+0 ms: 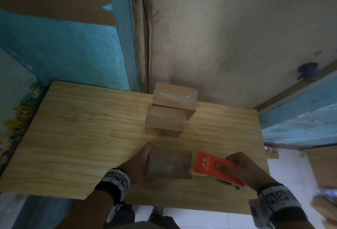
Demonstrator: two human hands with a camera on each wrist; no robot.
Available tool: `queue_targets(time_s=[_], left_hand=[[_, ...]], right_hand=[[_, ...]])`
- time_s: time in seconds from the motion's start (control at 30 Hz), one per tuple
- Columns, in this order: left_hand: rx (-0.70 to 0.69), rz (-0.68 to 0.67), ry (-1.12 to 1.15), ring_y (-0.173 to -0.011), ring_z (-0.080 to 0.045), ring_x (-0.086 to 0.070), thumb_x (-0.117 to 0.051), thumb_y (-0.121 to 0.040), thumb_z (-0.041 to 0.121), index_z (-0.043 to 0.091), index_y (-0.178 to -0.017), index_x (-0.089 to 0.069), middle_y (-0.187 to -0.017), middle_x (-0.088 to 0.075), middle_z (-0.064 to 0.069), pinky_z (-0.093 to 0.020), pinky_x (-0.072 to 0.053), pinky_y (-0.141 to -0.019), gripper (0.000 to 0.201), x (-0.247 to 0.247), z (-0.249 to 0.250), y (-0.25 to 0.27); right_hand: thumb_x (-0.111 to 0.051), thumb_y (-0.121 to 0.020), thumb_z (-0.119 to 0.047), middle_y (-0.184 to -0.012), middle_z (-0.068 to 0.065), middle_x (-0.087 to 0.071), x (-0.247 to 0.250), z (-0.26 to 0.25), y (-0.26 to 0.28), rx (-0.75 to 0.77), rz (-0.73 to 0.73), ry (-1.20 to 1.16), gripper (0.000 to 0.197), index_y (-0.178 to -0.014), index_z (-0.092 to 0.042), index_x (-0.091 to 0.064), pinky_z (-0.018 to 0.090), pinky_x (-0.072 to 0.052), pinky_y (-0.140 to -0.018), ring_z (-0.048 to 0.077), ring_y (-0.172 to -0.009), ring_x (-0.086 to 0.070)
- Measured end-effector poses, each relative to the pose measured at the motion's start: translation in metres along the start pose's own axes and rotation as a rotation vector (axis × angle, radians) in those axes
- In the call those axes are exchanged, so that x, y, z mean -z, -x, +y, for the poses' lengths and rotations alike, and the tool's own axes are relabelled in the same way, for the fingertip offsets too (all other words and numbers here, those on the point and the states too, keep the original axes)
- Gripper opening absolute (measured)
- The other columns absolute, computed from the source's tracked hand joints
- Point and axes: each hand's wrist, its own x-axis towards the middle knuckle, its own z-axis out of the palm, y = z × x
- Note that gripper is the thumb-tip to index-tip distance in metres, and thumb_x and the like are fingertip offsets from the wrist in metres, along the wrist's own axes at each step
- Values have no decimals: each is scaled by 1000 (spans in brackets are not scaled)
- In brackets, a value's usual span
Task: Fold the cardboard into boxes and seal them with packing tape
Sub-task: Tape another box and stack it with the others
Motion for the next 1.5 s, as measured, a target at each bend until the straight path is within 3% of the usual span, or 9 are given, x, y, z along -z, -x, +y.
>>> queue_targets(time_s=[0.17, 0.3, 0.4, 0.5, 0.57, 0.7, 1.0, 1.27, 1.5], left_hand=[[21, -7, 27, -108, 3, -62, -96, -65, 30, 45, -133, -31, -121, -58, 15, -22, -57, -81, 95, 0, 0, 0], [45, -24, 5, -109, 1, -62, -96, -63, 35, 48, -131, -32, -122, -58, 14, -27, -59, -86, 94, 6, 3, 2], [84, -53, -19, -111, -13, -65, -95, -67, 26, 41, -133, -36, -123, -60, 6, -34, -61, -84, 90, 8, -4, -1], [142, -19, -96, -115, -25, -66, -84, -77, 7, 35, -138, -38, -130, -62, -3, -47, -58, -93, 82, 15, -14, -5], [168, -47, -61, -114, -19, -67, -89, -74, 13, 41, -136, -39, -128, -63, 3, -47, -59, -92, 84, 20, -13, -4], [144, -87, -35, -108, -1, -66, -98, -61, 25, 47, -133, -35, -121, -62, 15, -32, -62, -84, 98, 22, -4, -1], [109, -56, -90, -114, -7, -64, -95, -65, 22, 40, -135, -32, -127, -59, 9, -34, -60, -90, 96, 21, -1, 1], [95, -60, -153, -105, -5, -64, -95, -61, 36, 51, -136, -25, -121, -56, 14, -36, -61, -84, 104, 21, -2, 2], [100, -71, -160, -102, -8, -67, -94, -65, 32, 51, -135, -20, -119, -60, 7, -38, -62, -83, 103, 20, -2, 4]], right_hand=[[-79, -60, -82, -84, 8, -82, 1, 7, -2, -33, -32, -52, 82, -93, -7, -80, 37, -59, -62, 33, -74, -80], [-88, -62, -74, -85, 5, -82, 9, 9, -3, -46, -44, 4, 72, -96, -11, -79, 34, -59, -62, 26, -73, -80], [-92, -56, -68, -96, 5, -78, 8, 15, -7, -100, -71, 131, 75, -107, -19, -70, 29, -61, -60, 19, -73, -79], [-94, -63, -65, -102, 3, -75, 1, 19, -19, -137, -129, 255, 69, -109, -23, -65, 28, -64, -61, 17, -76, -78], [-93, -65, -64, -102, 3, -76, -2, 20, -24, -152, -160, 272, 68, -111, -23, -63, 28, -64, -63, 16, -77, -78], [-94, -62, -66, -105, 2, -74, 1, 28, -26, -188, -163, 276, 73, -113, -24, -61, 25, -62, -61, 16, -80, -78], [-86, -65, -76, -107, -7, -66, -22, 6, -39, -183, -165, 425, 74, -115, -26, -60, 29, -67, -73, 12, -90, -72], [-79, -62, -85, -103, -10, -62, -30, -20, -51, -165, -78, 530, 79, -112, -27, -61, 33, -57, -85, 10, -92, -64], [-63, -71, -93, -88, -7, -66, -48, -18, -43, -131, 156, 605, 70, -91, -25, -63, 37, -60, -87, 11, -81, -66]])
